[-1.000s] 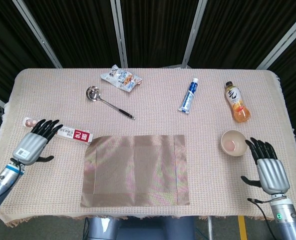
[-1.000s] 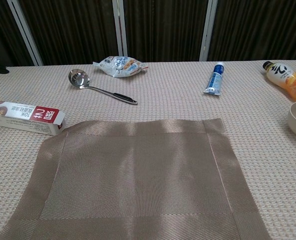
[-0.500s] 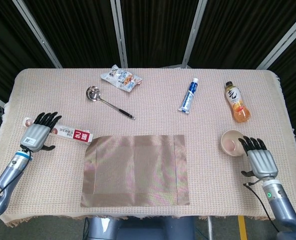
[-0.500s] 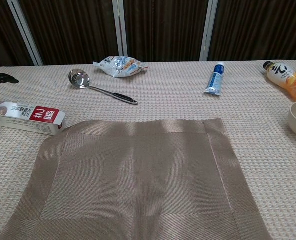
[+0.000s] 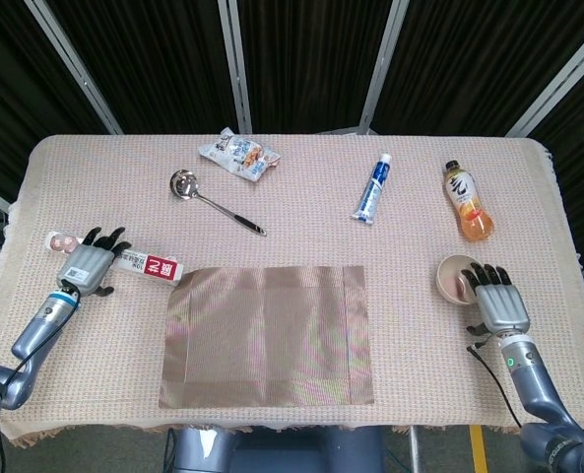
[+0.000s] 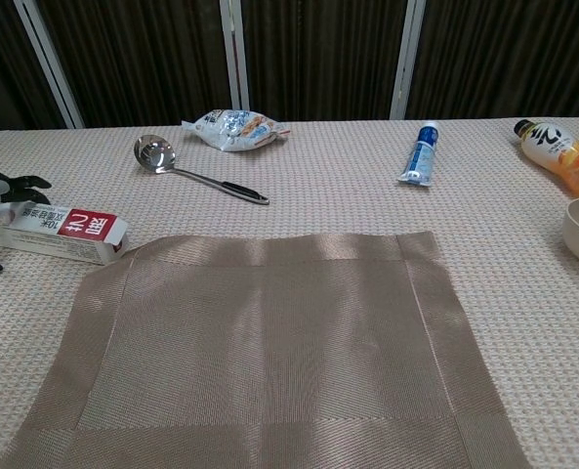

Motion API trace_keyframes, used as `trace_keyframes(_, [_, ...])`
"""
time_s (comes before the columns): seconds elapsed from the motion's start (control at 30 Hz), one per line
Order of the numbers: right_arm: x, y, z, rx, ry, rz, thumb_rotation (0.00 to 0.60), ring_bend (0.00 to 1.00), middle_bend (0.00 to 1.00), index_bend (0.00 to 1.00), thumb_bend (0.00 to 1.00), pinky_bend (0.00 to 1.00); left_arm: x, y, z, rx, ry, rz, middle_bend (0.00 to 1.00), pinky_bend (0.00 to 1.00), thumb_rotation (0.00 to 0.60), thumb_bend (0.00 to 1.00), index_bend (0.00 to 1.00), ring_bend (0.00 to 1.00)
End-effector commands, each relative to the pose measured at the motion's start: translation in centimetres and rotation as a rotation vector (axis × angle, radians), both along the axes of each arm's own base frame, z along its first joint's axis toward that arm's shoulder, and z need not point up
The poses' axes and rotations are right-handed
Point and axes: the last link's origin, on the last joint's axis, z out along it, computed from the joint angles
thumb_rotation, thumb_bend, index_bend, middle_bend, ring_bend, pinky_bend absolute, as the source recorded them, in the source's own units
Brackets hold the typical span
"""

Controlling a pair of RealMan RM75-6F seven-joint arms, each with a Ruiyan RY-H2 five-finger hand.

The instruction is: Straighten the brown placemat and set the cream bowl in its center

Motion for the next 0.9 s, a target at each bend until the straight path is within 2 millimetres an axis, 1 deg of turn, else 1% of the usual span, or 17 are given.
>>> trace_keyframes(0.03, [0.1, -0.2, -0.1, -0.02, -0.01, 0.009, 0.6, 0.0, 0.0, 0.45, 0.19, 0.0, 0.4, 0.6, -0.2, 0.022, 0.017, -0.019, 0.44, 0.38, 0.6, 0.52, 0.64, 0.47])
trace_keyframes(0.13, [0.2, -0.4, 0.0, -0.048, -0.017, 0.025, 0.6, 0.0, 0.0, 0.68, 0.28, 0.0, 0.6, 1.0, 0.2, 0.059, 0.025, -0.045, 0.5, 0.42, 0.6, 0.53, 0.66, 0.51])
trace_keyframes(0.2, [0.4, -0.5, 0.0, -0.074, -0.024, 0.044, 0.6, 0.0, 0.0, 0.73, 0.29, 0.0, 0.6, 1.5, 0.8, 0.086, 0.03, -0.056, 0.51, 0.42, 0.6, 0.53, 0.66, 0.52])
trace_keyframes(0.33, [0.8, -0.4, 0.1, -0.113, -0.046, 0.098, 0.6, 0.0, 0.0, 0.77, 0.29, 0.0, 0.4, 2.3, 2.4, 0.125, 0.064, -0.067, 0.51, 0.42, 0.6, 0.53, 0.66, 0.52])
trace_keyframes(0.53, [1.3, -0.2, 0.5, -0.136, -0.06, 0.159, 0.6, 0.0, 0.0, 0.79, 0.29, 0.0, -0.2, 3.6, 5.0, 0.199, 0.099, -0.054, 0.51, 0.42, 0.6, 0.53, 0.66, 0.51])
trace_keyframes(0.6, [1.5, -0.1, 0.6, -0.139, -0.058, 0.178, 0.6, 0.0, 0.0, 0.79, 0.29, 0.0, -0.5, 3.9, 5.7, 0.222, 0.094, -0.033, 0.5, 0.41, 0.6, 0.52, 0.64, 0.49])
trace_keyframes(0.63, [1.6, -0.1, 0.6, -0.141, -0.058, 0.186, 0.6, 0.0, 0.0, 0.79, 0.29, 0.0, -0.6, 4.0, 5.9, 0.231, 0.09, -0.022, 0.46, 0.39, 0.6, 0.47, 0.57, 0.49])
trace_keyframes(0.67, [1.8, -0.1, 0.7, -0.143, -0.058, 0.198, 0.6, 0.0, 0.0, 0.79, 0.29, 0.0, -0.7, 4.2, 6.0, 0.238, 0.085, -0.008, 0.38, 0.34, 0.6, 0.41, 0.48, 0.48])
trace_keyframes(0.7, [1.9, 0.0, 0.8, -0.145, -0.059, 0.207, 0.6, 0.0, 0.0, 0.79, 0.29, 0.0, -0.9, 4.2, 6.0, 0.241, 0.078, 0.007, 0.26, 0.26, 0.6, 0.3, 0.34, 0.39])
trace_keyframes(0.73, [2.2, 0.0, 0.9, -0.148, -0.061, 0.22, 0.6, 0.0, 0.0, 0.79, 0.29, 0.0, -1.2, 4.2, 6.0, 0.24, 0.068, 0.031, 0.11, 0.15, 0.6, 0.16, 0.17, 0.25])
trace_keyframes(0.77, [2.3, 0.0, 1.0, -0.15, -0.063, 0.228, 0.6, 0.0, 0.0, 0.79, 0.29, 0.0, -1.4, 4.2, 6.0, 0.237, 0.061, 0.046, 0.06, 0.1, 0.6, 0.1, 0.1, 0.19])
trace_keyframes(0.8, [2.7, 0.1, 1.2, -0.152, -0.065, 0.247, 0.6, 0.0, 0.0, 0.79, 0.29, 0.0, -1.6, 4.2, 5.9, 0.233, 0.049, 0.071, 0.0, 0.03, 0.6, 0.02, 0.02, 0.04])
trace_keyframes(0.83, [3.3, 0.1, 1.4, -0.153, -0.066, 0.272, 0.6, 0.0, 0.0, 0.79, 0.29, 0.0, -1.7, 4.3, 5.9, 0.235, 0.034, 0.086, 0.0, 0.0, 0.6, 0.0, 0.0, 0.0])
trace_keyframes(0.9, [4.1, 0.3, 1.8, -0.148, -0.065, 0.312, 0.6, 0.0, 0.0, 0.79, 0.29, 0.0, -1.6, 4.3, 5.9, 0.245, 0.01, 0.086, 0.0, 0.0, 0.6, 0.0, 0.0, 0.0])
